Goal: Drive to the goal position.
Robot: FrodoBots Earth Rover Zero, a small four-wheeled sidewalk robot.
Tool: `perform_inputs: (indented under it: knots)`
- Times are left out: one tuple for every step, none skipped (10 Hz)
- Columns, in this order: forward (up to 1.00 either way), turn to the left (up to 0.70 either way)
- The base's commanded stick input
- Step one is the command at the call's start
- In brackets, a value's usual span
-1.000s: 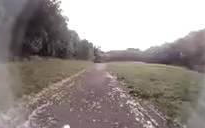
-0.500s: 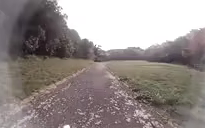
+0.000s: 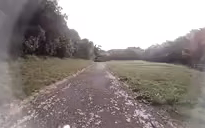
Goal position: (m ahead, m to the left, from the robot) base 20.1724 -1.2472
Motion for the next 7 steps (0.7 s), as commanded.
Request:
perform_inputs:
  knots:
    - [0.85,0.00]
    - [0.85,0.00]
    - [0.85,0.00]
    - [0.85,0.16]
    - [0.85,0.30]
    - [0.85,0.05]
    - [0.85,-0.02]
